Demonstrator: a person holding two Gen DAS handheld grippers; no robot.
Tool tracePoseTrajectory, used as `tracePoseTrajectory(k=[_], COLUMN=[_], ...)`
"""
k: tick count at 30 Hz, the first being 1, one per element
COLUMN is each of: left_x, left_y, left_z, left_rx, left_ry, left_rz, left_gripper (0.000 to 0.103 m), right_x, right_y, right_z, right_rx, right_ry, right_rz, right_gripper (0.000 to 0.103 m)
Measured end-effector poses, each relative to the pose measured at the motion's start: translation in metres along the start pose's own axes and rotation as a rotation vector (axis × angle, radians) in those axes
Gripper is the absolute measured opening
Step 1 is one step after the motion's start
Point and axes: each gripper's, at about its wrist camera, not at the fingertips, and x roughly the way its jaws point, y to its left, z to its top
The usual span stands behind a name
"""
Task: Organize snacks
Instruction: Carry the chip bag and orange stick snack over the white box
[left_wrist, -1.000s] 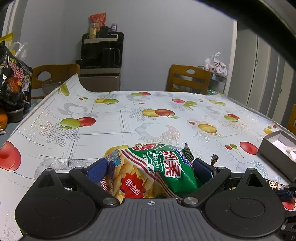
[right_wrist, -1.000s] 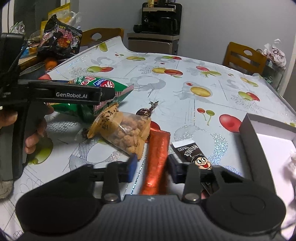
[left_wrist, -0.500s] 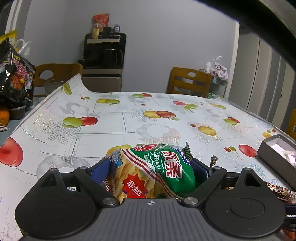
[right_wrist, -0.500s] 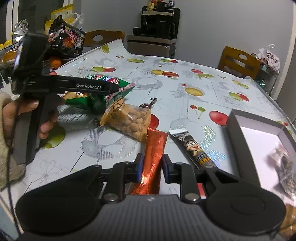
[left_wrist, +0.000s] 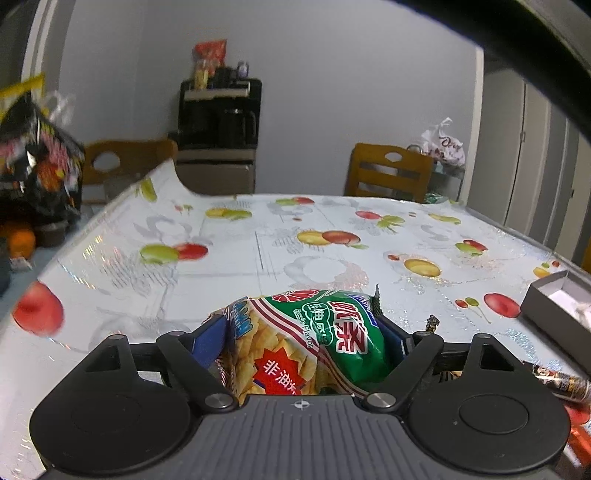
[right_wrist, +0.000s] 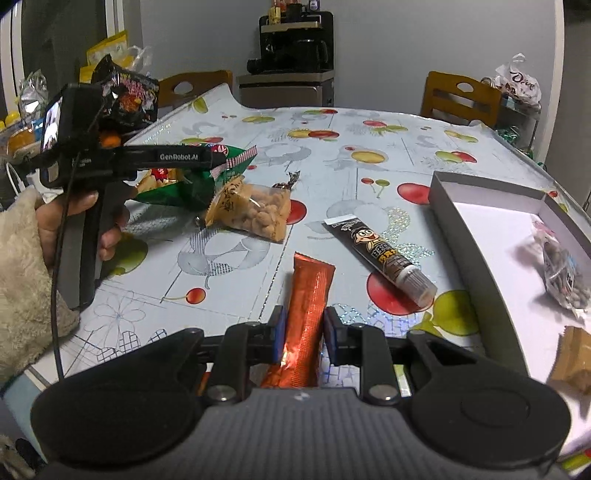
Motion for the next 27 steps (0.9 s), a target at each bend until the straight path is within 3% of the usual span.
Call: tracePoseTrajectory(k=[12,18,27], left_x=[-0.062,-0.081,-0.079], left_y=[0.001,-0.028,-0.085], left_z=[0.022,0.041,0.047], left_rx=[-0.063,-0.021,0.044], left_ry=[-0.071,-0.128,-0.135], left_rz=[-0.006,-0.072,-0.18], left_gripper=[0.083,0.083,0.083], right_x=[-0.026,-0.042,-0.071], right_y=[-0.012,-0.027,-0.059], right_z=[-0.001,0.008,0.006], right_rx=[-0.007,0.02,0.046], right_ry=[-0.091,-0.151,-0.22], right_rz=[0.039,0.052,0.01], right_gripper=[0.021,0.021,0.021])
